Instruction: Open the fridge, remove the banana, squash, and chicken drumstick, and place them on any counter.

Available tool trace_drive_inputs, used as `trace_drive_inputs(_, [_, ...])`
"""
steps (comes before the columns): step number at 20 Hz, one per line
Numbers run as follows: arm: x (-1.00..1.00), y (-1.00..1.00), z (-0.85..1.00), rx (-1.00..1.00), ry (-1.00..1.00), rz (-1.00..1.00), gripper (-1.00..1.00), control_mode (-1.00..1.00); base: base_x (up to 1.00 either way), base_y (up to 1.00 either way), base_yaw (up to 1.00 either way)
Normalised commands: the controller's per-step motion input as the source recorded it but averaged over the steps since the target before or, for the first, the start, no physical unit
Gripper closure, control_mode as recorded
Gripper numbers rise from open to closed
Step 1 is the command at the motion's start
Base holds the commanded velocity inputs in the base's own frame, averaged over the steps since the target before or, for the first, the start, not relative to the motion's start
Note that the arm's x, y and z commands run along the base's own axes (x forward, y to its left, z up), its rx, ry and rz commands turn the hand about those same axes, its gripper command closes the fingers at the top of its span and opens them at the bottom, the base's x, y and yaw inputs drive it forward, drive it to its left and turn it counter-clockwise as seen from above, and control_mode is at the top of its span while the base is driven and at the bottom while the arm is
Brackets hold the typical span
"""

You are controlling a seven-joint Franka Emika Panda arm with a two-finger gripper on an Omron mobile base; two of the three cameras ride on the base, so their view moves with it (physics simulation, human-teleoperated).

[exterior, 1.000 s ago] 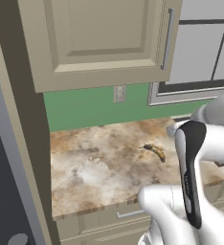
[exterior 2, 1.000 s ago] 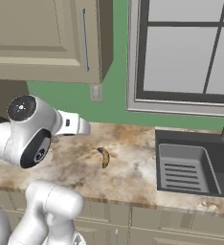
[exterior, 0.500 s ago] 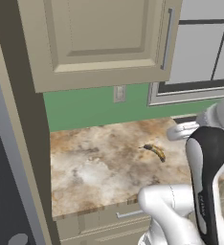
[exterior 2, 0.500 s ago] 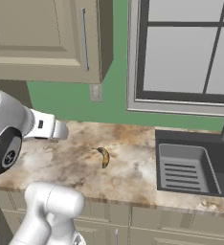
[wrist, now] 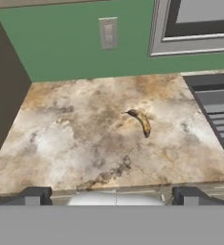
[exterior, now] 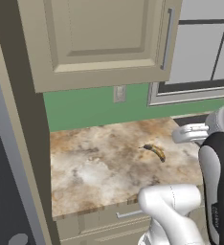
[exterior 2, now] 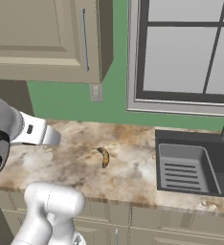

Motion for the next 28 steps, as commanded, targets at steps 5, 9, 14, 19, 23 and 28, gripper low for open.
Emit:
trace_drive_inputs(5, [0.00, 0.00, 0.00, 0.00, 0.02, -0.02, -1.00, -1.00, 0.00, 0.00, 0.00])
trace_drive_inputs(9, [0.00, 0.00, 0.00, 0.00, 0.00, 0.00, -1.00, -1.00, 0.00, 0.00, 0.00])
trace_drive_inputs(14, [-0.01, 0.00, 0.00, 0.00, 0.00, 0.00, -1.00, 1.00, -0.48, -0.02, 0.00])
trace_drive_inputs(19, [0.00, 0.00, 0.00, 0.00, 0.00, 0.00, -1.00, 1.00, -1.00, -0.32, -0.01])
trace_drive_inputs(23, [0.00, 0.00, 0.00, 0.00, 0.00, 0.00, -1.00, 1.00, -1.00, -0.51, -0.04])
trace_drive_inputs(28, [0.00, 0.00, 0.00, 0.00, 0.00, 0.00, -1.00, 1.00, -1.00, -0.42, -0.04])
